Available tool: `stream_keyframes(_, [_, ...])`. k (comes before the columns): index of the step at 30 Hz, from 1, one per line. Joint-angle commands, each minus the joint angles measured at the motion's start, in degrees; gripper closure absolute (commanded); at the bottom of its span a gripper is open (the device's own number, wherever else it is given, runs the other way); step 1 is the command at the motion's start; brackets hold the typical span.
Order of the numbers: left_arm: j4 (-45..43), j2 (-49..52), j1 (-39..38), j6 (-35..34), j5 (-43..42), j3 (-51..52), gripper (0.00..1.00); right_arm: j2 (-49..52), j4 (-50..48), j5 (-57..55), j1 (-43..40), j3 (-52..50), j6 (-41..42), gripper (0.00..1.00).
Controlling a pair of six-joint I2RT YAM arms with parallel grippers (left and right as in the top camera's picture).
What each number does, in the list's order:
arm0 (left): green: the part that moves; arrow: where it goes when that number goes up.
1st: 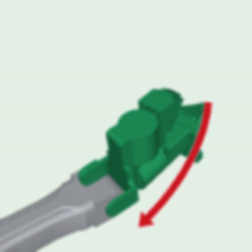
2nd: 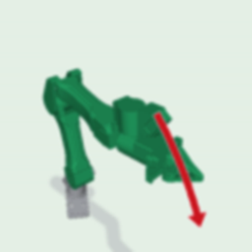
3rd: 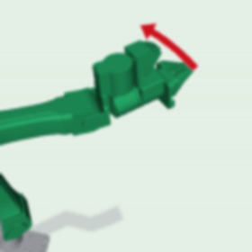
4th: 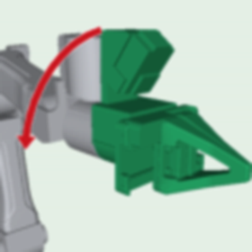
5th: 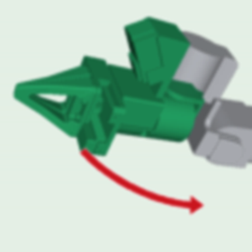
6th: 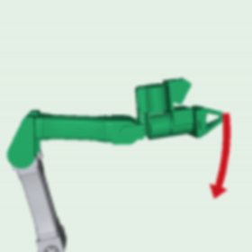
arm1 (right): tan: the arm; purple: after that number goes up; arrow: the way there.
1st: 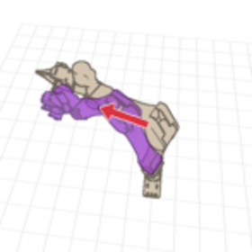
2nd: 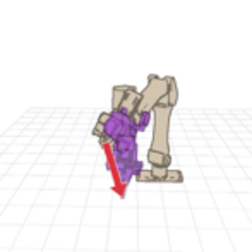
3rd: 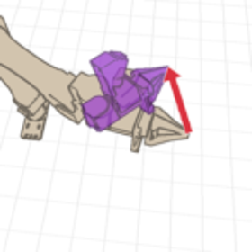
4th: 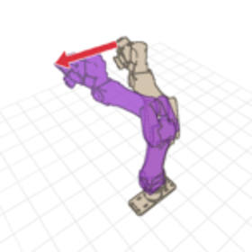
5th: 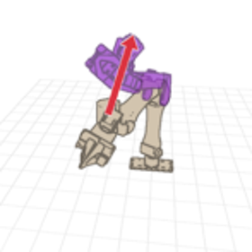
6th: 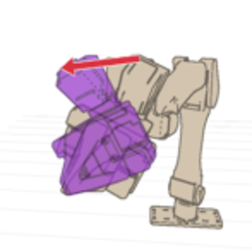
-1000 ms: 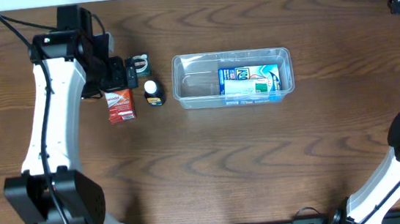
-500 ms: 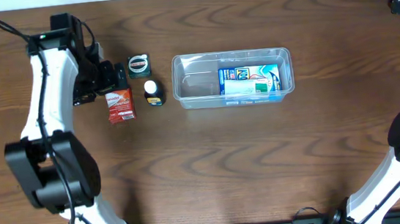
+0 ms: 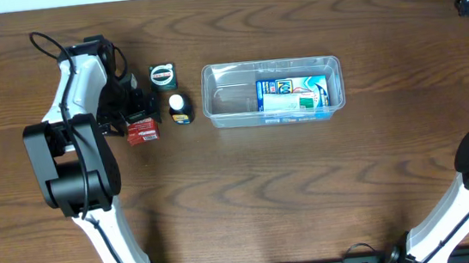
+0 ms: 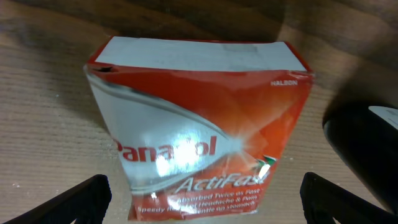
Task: Pack container
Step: 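Reach left gripper down to the red Panadol box, then grasp the red Panadol box with the left gripper and lift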
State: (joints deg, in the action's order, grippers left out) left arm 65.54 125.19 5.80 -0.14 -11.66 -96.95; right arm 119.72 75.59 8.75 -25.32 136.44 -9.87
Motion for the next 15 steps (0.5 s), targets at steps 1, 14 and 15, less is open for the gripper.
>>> stream_keyframes(1, [-0.3,0.5,-0.1,0.5,-0.1,-0.3,0.01,-0.7,0.0,0.0,-0.2,0.6,0.6,0.01])
stream_keyframes(14, [-8.9,0.5,-1.8,0.5,0.8,5.7,0.21,-0.7,0.0,0.0,-0.2,0.6,0.6,0.01])
stream_keyframes(15, [-9.1,0.5,-1.8,0.5,0.8,6.0,0.26,-0.7,0.0,0.0,-0.2,0.6,0.6,0.01])
